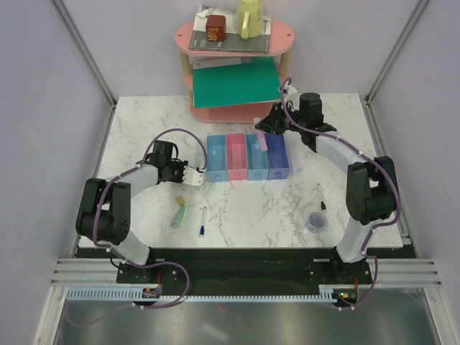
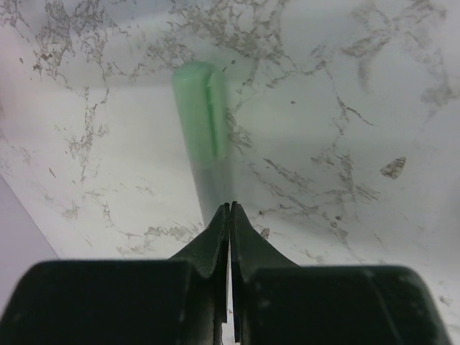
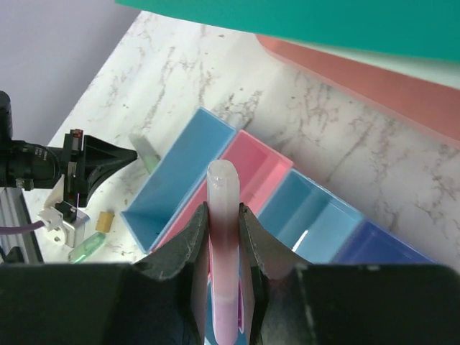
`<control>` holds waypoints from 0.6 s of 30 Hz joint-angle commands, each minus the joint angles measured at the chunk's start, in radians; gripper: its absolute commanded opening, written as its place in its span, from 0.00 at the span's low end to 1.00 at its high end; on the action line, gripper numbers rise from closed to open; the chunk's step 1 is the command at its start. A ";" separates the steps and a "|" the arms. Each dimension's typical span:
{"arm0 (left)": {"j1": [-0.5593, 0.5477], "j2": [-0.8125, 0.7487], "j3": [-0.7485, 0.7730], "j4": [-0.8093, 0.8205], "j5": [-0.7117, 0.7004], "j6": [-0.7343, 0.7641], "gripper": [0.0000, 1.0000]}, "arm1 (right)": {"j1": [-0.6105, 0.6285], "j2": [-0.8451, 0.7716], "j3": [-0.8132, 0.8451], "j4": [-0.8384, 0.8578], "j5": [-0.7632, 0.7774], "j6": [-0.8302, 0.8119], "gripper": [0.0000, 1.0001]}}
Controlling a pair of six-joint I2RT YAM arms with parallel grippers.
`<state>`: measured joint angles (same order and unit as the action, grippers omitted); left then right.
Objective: Sort the stationery into containers
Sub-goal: Place the pen in the storage box.
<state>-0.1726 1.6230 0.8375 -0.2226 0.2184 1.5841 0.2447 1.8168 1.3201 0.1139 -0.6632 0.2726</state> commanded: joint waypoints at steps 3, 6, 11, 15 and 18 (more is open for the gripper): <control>-0.008 -0.171 -0.026 -0.029 -0.008 0.039 0.02 | 0.082 0.078 0.045 0.141 -0.064 0.088 0.00; -0.010 -0.257 -0.025 -0.029 0.010 0.072 0.02 | 0.110 0.131 0.086 0.145 -0.067 0.099 0.00; -0.019 -0.319 -0.023 -0.038 0.030 0.117 0.02 | 0.130 0.196 0.107 0.151 -0.055 0.093 0.00; -0.028 -0.331 -0.032 -0.038 0.039 0.119 0.07 | 0.130 0.207 0.084 0.159 -0.038 0.065 0.00; -0.033 -0.325 -0.064 -0.014 0.035 0.125 0.13 | 0.130 0.210 0.077 0.155 -0.032 0.051 0.00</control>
<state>-0.1989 1.3041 0.8082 -0.2558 0.2214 1.6501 0.3805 2.0266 1.3792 0.2214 -0.7010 0.3515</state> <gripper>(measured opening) 0.100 0.256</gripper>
